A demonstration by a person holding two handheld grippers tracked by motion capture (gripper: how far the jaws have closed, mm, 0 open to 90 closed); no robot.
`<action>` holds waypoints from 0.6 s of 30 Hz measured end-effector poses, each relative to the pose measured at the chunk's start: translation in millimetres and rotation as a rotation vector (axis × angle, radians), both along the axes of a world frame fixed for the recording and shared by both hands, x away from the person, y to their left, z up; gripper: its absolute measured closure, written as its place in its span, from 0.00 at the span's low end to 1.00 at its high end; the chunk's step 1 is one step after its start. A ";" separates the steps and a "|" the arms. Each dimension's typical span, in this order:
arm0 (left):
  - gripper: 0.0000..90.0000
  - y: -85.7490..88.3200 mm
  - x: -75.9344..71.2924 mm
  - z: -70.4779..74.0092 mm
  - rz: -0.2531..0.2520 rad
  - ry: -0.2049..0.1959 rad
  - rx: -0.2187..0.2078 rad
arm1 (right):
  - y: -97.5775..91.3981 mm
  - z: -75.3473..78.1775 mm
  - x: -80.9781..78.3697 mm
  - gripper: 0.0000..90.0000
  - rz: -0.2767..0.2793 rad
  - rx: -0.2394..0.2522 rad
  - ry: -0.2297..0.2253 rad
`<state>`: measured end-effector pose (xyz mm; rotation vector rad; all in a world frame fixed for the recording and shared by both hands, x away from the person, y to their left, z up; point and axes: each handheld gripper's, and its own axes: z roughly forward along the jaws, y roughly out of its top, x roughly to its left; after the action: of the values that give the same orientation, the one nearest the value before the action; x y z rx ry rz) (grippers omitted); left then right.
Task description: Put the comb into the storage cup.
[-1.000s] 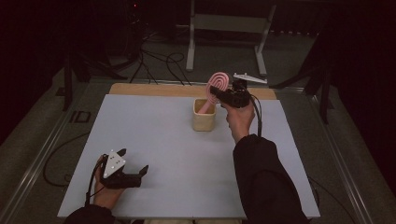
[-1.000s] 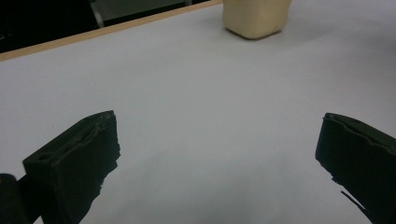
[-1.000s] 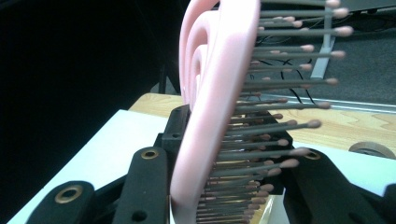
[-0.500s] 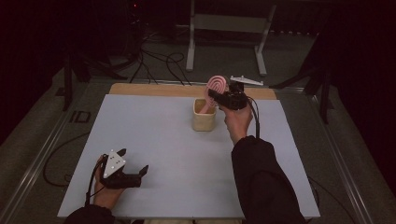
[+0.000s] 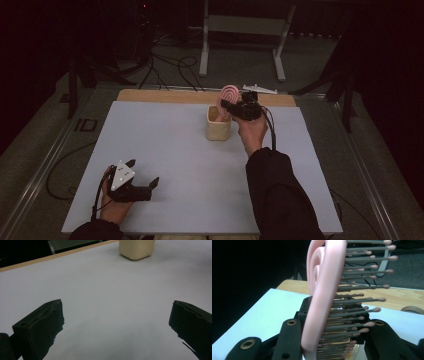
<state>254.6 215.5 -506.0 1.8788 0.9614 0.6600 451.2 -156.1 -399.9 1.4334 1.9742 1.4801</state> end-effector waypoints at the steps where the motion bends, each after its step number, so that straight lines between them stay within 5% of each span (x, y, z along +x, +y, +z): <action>1: 0.00 0.0 -0.1 0.0 0.000 0.001 -0.001 | 0.3 -0.4 0.1 0.70 0.000 -0.002 0.001; 18: 0.00 -0.7 0.4 -0.7 -0.001 0.003 0.001 | 2.7 -11.4 1.1 0.69 -0.005 -0.011 0.016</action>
<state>254.9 214.8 -506.7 1.8814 0.9617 0.6577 452.3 -153.4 -411.3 1.4490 1.9834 1.4576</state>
